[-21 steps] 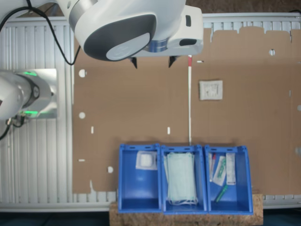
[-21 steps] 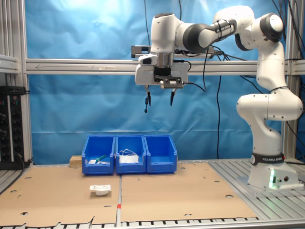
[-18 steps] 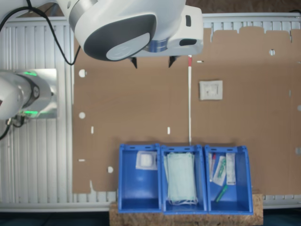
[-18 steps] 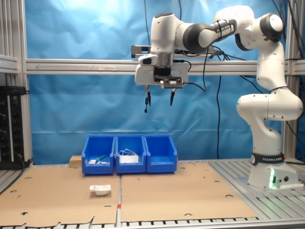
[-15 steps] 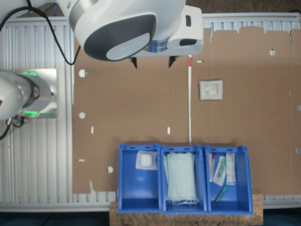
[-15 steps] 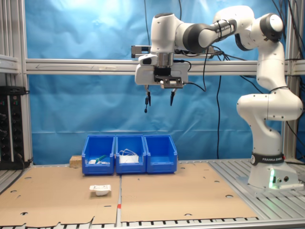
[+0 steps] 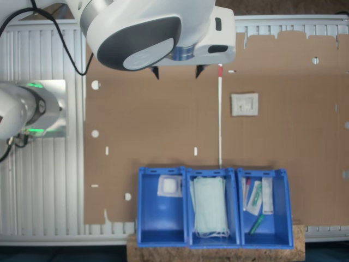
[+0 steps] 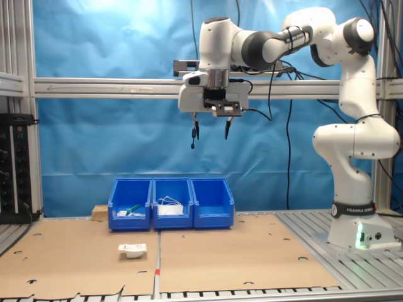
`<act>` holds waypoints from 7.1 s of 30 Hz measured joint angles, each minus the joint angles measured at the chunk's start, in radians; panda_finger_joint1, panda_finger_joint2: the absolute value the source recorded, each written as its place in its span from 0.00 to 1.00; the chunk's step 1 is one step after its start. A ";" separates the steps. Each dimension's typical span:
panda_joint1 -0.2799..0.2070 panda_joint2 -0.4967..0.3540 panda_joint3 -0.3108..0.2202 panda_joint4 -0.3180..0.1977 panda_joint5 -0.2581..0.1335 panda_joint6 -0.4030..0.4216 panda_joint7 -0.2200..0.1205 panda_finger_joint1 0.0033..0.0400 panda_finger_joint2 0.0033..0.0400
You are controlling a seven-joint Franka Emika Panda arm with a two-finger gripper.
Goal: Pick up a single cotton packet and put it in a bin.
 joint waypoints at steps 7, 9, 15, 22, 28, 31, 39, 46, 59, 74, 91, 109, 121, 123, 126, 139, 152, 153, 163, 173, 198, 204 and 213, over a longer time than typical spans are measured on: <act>0.000 0.000 0.000 0.000 0.000 0.000 0.000 1.00 1.00; 0.000 0.000 0.000 0.000 0.000 0.000 0.000 1.00 1.00; 0.000 0.000 0.000 0.000 0.000 0.000 0.000 1.00 1.00; 0.000 0.000 0.000 0.000 0.000 0.000 0.000 1.00 1.00; 0.000 0.000 0.000 0.000 0.000 0.000 0.000 1.00 1.00; 0.000 0.000 0.000 0.000 0.000 0.000 0.000 1.00 1.00; 0.000 0.000 0.000 0.000 0.000 0.000 0.000 1.00 1.00; 0.000 0.004 -0.001 0.000 0.000 0.000 0.000 1.00 1.00; 0.000 0.184 -0.060 0.068 0.000 0.000 0.000 1.00 1.00; 0.000 0.372 -0.114 0.172 0.000 0.000 -0.046 1.00 1.00; -0.014 0.489 -0.154 0.301 0.079 0.000 -0.088 1.00 1.00; -0.022 0.530 -0.157 0.315 0.186 0.029 -0.107 1.00 1.00; -0.123 0.531 -0.037 0.315 0.267 0.056 -0.126 1.00 1.00; -0.162 0.532 0.004 0.315 0.276 0.063 -0.132 1.00 1.00; -0.225 0.535 0.068 0.315 0.284 0.072 -0.141 1.00 1.00; -0.494 0.562 0.329 0.315 0.306 0.112 -0.165 1.00 1.00; -0.734 0.689 0.560 0.321 0.311 0.255 -0.181 1.00 1.00; -0.746 0.702 0.573 0.322 0.311 0.267 -0.182 1.00 1.00; -0.835 0.824 0.670 0.345 0.312 0.377 -0.184 1.00 1.00; -0.905 0.943 0.746 0.444 0.313 0.448 -0.204 1.00 1.00; -0.977 1.148 0.780 0.690 0.313 0.510 -0.284 1.00 1.00; -0.985 1.189 0.781 0.692 0.313 0.513 -0.298 1.00 1.00; -1.000 1.225 0.781 0.687 0.313 0.514 -0.327 1.00 1.00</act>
